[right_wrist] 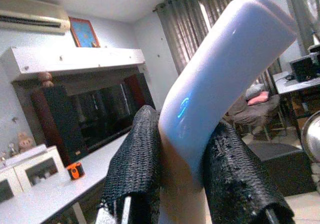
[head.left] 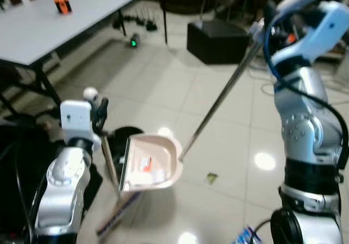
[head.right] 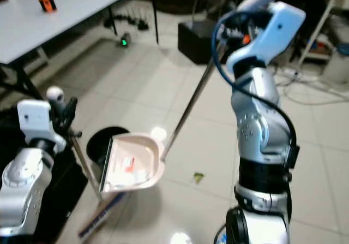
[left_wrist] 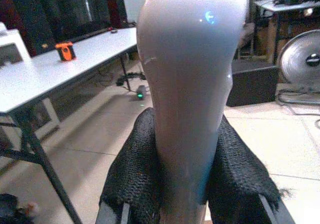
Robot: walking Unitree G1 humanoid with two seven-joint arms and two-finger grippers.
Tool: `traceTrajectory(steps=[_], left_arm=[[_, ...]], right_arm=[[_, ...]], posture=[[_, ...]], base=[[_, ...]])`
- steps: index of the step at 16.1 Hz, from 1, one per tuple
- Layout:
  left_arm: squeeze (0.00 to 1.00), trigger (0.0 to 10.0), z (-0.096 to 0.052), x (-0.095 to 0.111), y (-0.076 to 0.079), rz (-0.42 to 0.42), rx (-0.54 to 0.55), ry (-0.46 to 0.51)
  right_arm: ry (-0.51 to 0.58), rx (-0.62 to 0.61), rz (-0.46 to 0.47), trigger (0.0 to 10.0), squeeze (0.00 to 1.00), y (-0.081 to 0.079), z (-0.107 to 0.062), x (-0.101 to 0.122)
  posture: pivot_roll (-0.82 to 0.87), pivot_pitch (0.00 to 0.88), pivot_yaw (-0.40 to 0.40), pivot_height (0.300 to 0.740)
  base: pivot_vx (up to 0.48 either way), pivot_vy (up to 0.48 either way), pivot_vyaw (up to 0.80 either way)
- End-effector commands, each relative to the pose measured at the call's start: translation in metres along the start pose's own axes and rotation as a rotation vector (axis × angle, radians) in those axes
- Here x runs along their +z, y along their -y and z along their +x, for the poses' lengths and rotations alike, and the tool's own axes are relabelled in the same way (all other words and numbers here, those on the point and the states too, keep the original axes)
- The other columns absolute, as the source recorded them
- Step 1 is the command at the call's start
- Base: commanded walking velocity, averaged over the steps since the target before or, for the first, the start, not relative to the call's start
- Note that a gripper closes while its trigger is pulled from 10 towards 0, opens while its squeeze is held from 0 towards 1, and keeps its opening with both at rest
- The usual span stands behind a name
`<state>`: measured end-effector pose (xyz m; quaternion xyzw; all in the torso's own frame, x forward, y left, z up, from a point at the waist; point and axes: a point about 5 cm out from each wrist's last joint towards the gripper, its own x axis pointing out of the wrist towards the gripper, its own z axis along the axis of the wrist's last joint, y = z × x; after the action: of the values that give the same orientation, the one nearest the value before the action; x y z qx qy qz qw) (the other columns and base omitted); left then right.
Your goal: Sweep floor
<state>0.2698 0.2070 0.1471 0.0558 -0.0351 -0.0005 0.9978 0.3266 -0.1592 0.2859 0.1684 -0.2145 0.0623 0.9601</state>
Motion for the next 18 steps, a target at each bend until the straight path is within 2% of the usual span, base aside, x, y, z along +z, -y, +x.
traceTrajectory(steps=[1, 11, 18], left_arm=[[0.0, 10.0, 0.0033, 0.0081, 0.006, -0.008, -0.028, 0.04], [0.0, 10.0, 0.0041, 0.0067, 0.0066, -0.013, -0.039, 0.037], [0.0, 10.0, 0.0028, 0.0064, 0.0041, -0.021, -0.014, 0.035]], right_arm=[[0.073, -0.02, -0.014, 10.0, 0.0, 0.0057, -0.0005, 0.0167], [0.075, -0.03, -0.025, 10.0, 0.0, 0.0089, -0.0021, 0.0157], [0.063, -0.021, -0.014, 10.0, 0.0, 0.0061, 0.0, 0.0116]], posture=[[0.04, 0.0, 0.064, 0.74], [0.04, 0.0, 0.068, 0.74], [0.05, 0.0, 0.051, 0.74]], base=[[0.345, 0.0, 0.0], [0.343, 0.0, 0.15], [0.342, 0.0, 0.73]])
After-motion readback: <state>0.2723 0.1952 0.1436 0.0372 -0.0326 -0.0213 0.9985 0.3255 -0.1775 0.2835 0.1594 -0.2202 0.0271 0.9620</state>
